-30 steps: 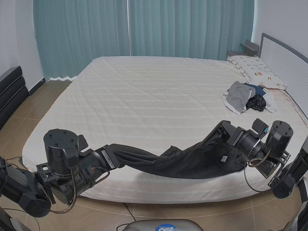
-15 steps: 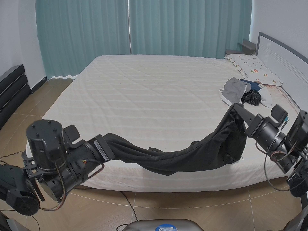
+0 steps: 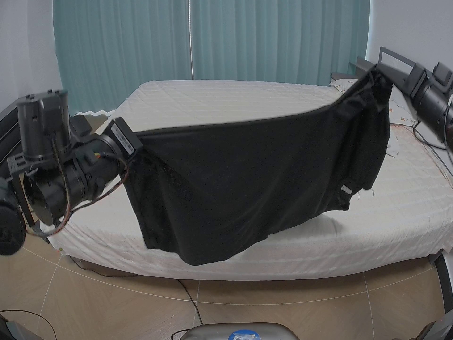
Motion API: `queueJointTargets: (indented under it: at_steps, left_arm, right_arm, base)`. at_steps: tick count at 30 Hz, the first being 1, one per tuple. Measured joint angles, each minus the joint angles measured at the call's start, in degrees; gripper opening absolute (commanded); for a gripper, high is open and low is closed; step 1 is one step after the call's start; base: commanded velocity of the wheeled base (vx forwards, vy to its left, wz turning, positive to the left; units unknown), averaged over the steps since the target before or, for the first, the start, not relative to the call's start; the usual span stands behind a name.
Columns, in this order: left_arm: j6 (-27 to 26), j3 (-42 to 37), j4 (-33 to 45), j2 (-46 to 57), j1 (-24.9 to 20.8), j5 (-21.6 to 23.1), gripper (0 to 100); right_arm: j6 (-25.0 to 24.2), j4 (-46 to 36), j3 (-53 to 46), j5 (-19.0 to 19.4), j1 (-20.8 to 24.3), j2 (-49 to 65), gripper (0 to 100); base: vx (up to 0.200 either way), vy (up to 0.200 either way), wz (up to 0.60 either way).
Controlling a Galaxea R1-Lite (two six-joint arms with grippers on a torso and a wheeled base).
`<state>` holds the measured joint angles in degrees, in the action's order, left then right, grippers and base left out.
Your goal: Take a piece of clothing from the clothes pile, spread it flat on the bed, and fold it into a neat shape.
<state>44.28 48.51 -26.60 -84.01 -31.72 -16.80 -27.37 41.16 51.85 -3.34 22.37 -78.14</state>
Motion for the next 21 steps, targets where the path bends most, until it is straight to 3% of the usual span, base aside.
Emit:
queueJointTargets:
  at_steps: [4,9,14,21]
  left_arm:
    - [4.13,9.34,9.25,-1.38,2.23,1.37,0]
    - [9.83,19.24,17.98,-5.66,6.42,7.94,0]
    - [12.32,24.59,19.58,-12.15,10.30,11.23,0]
    - [13.29,28.96,19.76,-20.63,13.29,12.26,0]
  right_arm:
    - [-0.11,-4.68,10.06,-0.11,-3.77,-1.34,0]
    - [-0.24,-7.72,17.80,-0.29,-8.48,-7.35,0]
    - [-0.96,-8.45,23.04,-0.67,-11.30,-15.15,0]
    - [-2.73,-8.62,31.83,-3.80,-12.87,-26.04,0]
  base:
    - [0.000,0.000,0.00]
    - [0.200,0.000,0.00]
    - [0.200,0.000,0.00]
    - [0.200,0.000,0.00]
